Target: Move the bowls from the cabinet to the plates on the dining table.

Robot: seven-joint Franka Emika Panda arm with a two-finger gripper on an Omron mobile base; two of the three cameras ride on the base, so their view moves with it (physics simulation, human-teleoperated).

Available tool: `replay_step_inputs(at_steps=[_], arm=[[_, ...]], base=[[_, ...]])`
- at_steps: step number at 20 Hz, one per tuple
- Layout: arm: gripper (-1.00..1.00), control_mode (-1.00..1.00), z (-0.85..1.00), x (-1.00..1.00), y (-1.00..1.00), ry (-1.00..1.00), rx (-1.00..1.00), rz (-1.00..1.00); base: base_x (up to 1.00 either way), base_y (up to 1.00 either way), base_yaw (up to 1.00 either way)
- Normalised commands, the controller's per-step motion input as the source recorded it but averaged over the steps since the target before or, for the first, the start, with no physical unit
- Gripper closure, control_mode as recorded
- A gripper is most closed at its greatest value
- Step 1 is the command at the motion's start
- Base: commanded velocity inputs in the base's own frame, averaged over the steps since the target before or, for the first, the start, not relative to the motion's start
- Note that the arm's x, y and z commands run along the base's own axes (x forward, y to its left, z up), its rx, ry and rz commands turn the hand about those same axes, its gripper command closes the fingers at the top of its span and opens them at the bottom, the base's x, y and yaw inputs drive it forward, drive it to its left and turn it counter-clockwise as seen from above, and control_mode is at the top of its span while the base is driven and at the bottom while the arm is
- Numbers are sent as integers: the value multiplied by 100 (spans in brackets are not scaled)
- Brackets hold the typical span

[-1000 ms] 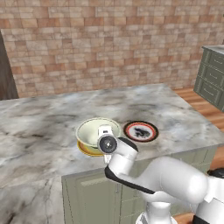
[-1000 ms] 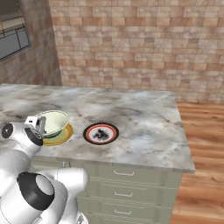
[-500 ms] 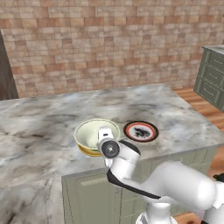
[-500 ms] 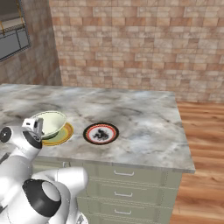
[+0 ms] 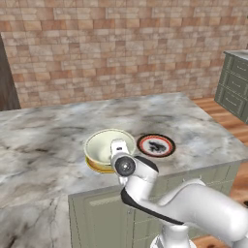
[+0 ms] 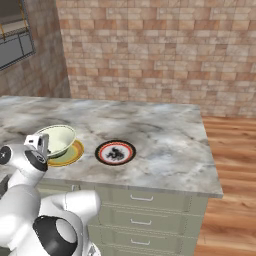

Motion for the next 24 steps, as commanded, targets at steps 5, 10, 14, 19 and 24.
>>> replay_step_inputs(at_steps=[5, 10, 14, 19, 24], arm=[[100, -100, -7, 11, -28, 0, 2, 1], [100, -100, -36, 17, -4, 1, 2, 5], [100, -100, -53, 29, 0, 3, 2, 10], [100, -100, -38, 10, -3, 0, 1, 10], [100, -100, -33, 0, -12, 0, 0, 9]], base=[[0, 0, 0], [0, 0, 0], [0, 0, 0], [0, 0, 0], [0, 0, 0]])
